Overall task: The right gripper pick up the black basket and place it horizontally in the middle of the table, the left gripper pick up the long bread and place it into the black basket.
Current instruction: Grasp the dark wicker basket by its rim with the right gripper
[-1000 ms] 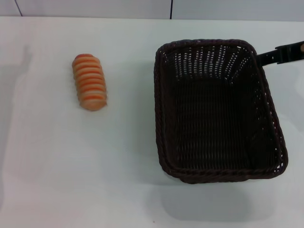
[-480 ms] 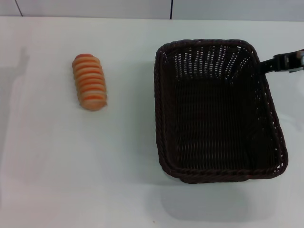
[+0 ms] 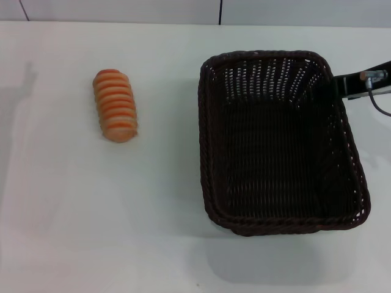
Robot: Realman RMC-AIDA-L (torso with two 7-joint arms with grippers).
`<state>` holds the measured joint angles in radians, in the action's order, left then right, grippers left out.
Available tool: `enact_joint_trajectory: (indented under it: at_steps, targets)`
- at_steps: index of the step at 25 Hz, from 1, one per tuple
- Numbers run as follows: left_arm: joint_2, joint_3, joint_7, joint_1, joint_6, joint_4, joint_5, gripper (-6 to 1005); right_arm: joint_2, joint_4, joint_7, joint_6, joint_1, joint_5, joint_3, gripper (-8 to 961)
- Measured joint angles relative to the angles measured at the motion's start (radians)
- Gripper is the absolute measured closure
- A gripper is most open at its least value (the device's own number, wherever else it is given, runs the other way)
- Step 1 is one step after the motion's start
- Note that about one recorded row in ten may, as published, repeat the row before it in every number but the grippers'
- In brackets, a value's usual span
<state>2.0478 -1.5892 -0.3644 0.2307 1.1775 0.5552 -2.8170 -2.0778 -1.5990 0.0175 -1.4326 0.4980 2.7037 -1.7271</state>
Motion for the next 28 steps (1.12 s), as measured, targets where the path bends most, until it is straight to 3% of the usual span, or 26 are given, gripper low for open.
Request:
enact_joint_trajectory:
  at_steps: [16, 28]
  targets:
    - [0.006, 0.007, -0.002, -0.016, 0.023, 0.001, -0.001, 138, 0.002, 0.09, -0.015, 0.056, -0.011, 0.01, 0.007, 142]
    - [0.008, 0.008, -0.003, -0.027, 0.031, 0.002, -0.001, 138, 0.0, 0.128, -0.01, 0.104, 0.0, 0.004, 0.075, 144]
